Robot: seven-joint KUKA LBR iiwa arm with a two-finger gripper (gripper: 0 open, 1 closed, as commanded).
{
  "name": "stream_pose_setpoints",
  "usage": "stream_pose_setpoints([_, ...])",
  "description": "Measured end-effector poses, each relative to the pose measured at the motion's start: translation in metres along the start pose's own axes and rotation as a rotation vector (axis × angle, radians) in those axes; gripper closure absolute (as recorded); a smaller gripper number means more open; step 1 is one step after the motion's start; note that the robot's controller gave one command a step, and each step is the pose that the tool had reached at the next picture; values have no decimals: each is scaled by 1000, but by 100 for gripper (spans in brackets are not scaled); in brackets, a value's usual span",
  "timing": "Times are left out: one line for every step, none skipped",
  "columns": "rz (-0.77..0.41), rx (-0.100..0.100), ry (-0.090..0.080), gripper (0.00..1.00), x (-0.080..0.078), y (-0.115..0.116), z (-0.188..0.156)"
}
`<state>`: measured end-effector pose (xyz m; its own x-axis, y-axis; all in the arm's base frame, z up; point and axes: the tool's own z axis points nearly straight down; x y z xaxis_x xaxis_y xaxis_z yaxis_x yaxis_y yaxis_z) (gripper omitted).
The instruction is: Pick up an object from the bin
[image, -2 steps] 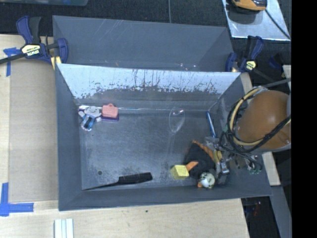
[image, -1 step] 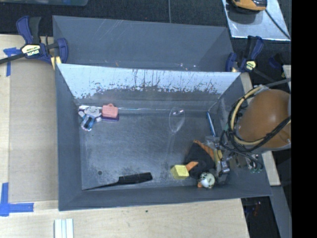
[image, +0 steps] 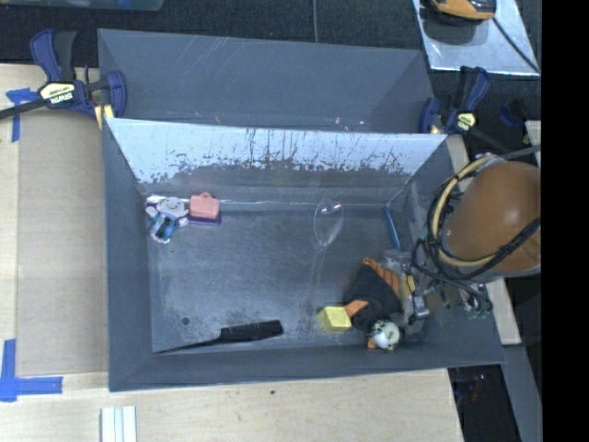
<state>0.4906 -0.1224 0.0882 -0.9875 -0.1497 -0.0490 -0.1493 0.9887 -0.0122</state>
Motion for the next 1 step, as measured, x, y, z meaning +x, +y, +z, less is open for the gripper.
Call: stream_pose_setpoints([0, -4, 9, 100, 1, 1, -31])
